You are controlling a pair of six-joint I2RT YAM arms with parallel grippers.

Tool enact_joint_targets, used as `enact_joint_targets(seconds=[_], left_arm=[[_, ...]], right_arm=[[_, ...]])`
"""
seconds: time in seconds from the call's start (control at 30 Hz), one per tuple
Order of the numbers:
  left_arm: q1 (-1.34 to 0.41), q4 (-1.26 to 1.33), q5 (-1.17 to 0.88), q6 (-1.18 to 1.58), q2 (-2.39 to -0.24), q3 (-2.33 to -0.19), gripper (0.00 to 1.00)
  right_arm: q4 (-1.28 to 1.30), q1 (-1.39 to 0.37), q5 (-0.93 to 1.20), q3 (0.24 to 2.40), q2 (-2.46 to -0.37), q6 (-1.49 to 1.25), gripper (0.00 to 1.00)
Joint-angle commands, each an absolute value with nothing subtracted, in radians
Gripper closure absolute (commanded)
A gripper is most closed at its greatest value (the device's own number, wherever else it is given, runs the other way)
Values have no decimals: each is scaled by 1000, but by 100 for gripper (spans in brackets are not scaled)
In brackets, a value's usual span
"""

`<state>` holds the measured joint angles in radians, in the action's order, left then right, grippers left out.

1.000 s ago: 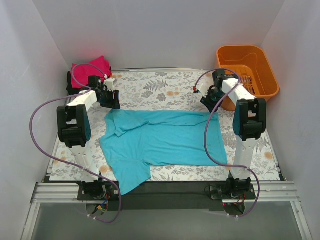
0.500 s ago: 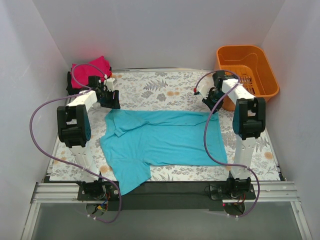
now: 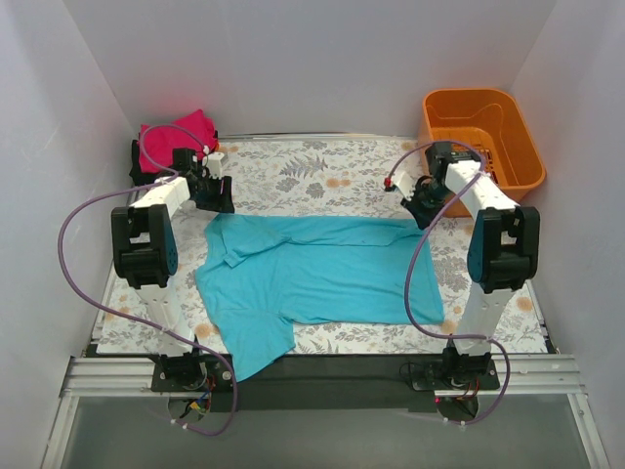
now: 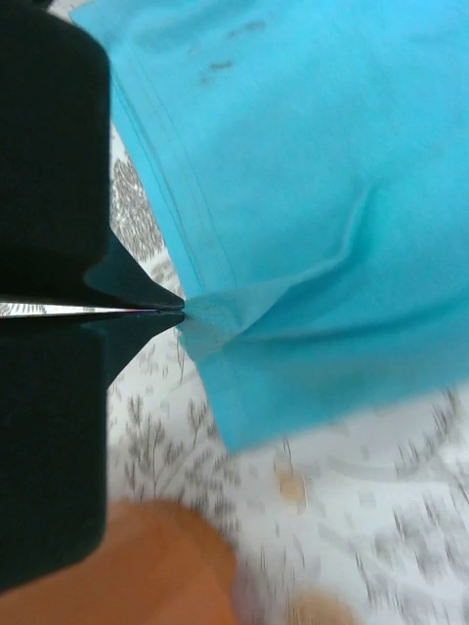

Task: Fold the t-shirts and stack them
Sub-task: Fold the tshirt

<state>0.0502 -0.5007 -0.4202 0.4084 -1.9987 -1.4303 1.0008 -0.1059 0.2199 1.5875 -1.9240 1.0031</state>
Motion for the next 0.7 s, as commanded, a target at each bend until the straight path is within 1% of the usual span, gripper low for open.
enact_joint_targets(seconds=[0.0, 0.07, 0.2, 0.5, 0.67], left_arm=[[48, -503, -399, 422, -1982, -1460, 52], [46, -506, -394, 433, -1979, -1459, 52], [48, -514, -379, 437, -1988, -1468, 52], [48, -523, -308, 430, -2016, -1474, 50], [48, -538, -351, 402, -2032, -1482, 50]], right_arm=[[1066, -103, 229, 1471, -1867, 1118, 99], [1046, -101, 201, 1386, -1832, 1138, 99], [1002, -100, 167, 1304, -1801, 1163, 99], [988, -77, 147, 1410, -1868, 1141, 99], [985, -77, 135, 1396, -1879, 1150, 99]])
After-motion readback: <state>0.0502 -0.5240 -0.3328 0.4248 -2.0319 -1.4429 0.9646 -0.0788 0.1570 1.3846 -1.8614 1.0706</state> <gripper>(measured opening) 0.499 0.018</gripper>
